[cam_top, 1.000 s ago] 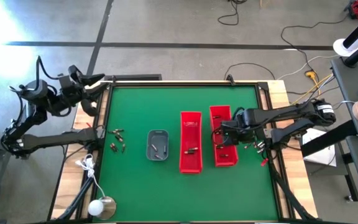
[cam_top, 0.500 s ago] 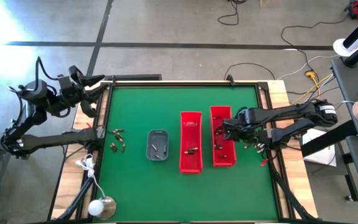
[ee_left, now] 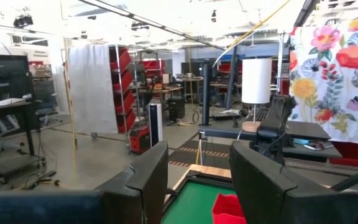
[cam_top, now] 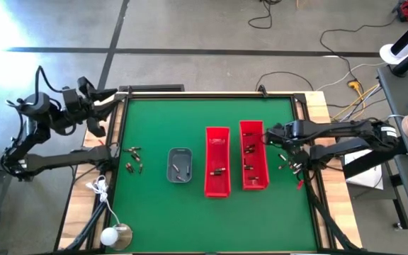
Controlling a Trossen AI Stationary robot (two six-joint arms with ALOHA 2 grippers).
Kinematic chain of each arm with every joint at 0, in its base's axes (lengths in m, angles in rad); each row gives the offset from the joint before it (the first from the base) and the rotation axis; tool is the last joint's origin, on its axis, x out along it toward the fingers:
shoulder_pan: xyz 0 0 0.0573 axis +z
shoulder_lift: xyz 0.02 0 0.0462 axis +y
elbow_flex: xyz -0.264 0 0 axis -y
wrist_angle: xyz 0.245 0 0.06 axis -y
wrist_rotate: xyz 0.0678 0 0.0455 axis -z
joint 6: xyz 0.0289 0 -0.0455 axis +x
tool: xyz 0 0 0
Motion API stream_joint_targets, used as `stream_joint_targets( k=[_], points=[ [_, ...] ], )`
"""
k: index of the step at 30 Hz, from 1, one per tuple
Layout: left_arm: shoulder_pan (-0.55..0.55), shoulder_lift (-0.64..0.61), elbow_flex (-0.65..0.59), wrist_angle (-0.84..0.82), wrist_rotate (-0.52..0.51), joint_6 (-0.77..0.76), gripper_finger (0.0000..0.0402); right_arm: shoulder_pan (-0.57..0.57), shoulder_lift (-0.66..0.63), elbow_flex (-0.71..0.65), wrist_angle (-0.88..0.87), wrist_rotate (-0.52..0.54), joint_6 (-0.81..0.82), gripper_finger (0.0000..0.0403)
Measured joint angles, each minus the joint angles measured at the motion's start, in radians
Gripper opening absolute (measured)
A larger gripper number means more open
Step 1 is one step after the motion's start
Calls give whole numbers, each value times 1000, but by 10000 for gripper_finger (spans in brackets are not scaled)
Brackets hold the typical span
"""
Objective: Sort batteries
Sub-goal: Put the small black battery into the right red bin
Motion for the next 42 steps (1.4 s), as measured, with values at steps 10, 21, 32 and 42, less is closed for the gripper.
stream_joint_targets(
  k=[10, 21, 32, 42],
  points=[
    [1, -27, 0, -3, 6, 11, 151, -94, 39, -61, 15, -38, 50, 245],
    [1, -25, 0, -4, 3, 11, 151, -281, 22, 37, -11, -56, -506, 262],
    [1, -19, 0, -3, 0, -15, 151, -580, 70, 283, -398, -160, -1238, 227],
    [1, -6, 0, 8, 0, -67, 151, -708, 198, 196, -349, -362, -1585, 214]
  ],
)
